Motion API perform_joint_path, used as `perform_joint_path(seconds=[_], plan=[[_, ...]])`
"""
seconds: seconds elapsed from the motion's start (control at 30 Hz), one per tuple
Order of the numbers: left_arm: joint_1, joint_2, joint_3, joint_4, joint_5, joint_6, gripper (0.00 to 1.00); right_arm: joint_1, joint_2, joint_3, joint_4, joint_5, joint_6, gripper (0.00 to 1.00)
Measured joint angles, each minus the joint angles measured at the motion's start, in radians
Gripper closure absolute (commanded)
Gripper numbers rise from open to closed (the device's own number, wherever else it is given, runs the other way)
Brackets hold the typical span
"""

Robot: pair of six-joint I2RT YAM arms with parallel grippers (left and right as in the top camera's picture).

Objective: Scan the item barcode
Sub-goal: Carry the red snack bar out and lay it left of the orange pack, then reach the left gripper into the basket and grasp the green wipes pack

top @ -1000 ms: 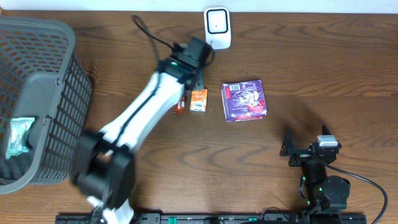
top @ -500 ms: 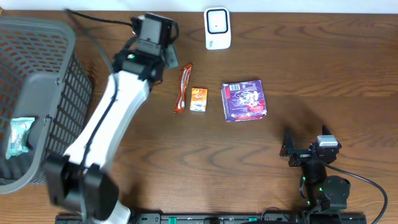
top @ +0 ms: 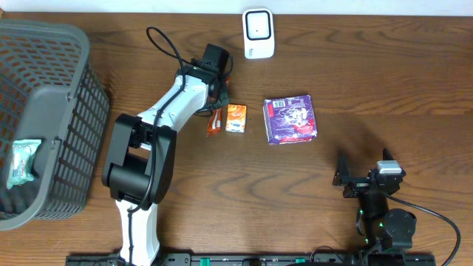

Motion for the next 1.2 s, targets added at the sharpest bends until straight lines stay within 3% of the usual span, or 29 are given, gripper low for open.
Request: perform_joint_path(seconds=[0.6, 0.73, 0.83, 0.93, 1.0, 1.2], plan=[[-0.042, -0.045, 0.001, -0.040, 0.052, 0.035, 0.90, 0.000, 0.000, 0.000, 0.000, 0.000, 0.000, 0.01], [0.010, -0.218, 0.002, -0.039, 0.033, 0.053, 0.74, 0.000, 0.000, 0.000, 0.000, 0.000, 0.000, 0.01], [0.066, -0.380, 0.020, -0.035, -0.025, 0.058, 0.54, 0.000, 0.000, 0.000, 0.000, 0.000, 0.000, 0.01], [0.140, -0.523, 0.041, -0.040, -0.118, 0.054, 0.28, 0.000, 0.000, 0.000, 0.000, 0.000, 0.000, 0.01], [0.197, -0.589, 0.049, -0.048, -0.201, 0.060, 0.04, 0.000, 0.000, 0.000, 0.000, 0.000, 0.000, 0.01], [0.418, -0.626, 0.050, -0.097, -0.399, 0.053, 0.02, 0.000, 0.000, 0.000, 0.000, 0.000, 0.000, 0.01]])
